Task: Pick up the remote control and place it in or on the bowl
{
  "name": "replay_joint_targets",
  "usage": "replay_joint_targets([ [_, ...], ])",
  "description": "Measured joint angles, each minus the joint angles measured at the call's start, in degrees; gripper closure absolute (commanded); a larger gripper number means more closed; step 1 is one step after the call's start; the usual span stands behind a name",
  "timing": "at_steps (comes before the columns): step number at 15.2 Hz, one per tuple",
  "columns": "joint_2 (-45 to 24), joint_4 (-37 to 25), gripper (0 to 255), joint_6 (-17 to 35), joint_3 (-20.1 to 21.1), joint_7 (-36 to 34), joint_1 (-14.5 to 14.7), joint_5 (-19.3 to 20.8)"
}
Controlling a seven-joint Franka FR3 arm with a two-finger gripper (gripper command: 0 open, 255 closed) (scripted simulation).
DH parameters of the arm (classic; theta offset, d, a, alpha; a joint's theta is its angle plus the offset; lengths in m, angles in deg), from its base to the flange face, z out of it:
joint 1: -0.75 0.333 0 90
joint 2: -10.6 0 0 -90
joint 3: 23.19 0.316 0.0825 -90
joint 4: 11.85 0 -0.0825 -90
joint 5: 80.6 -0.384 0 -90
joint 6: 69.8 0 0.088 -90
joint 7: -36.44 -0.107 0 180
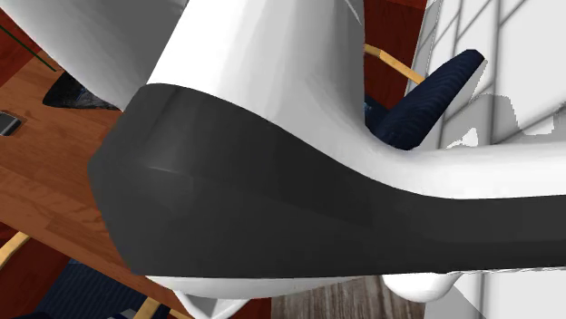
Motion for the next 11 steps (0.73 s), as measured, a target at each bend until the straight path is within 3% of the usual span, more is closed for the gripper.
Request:
replay_joint_targets([
  [6,-0.59,7.91,0,10.1,-4.7,2.99,-3.65,4.76],
  [11,-5.15,11.35,0,19.6,-9.4,5.56,-6.65,8.64],
])
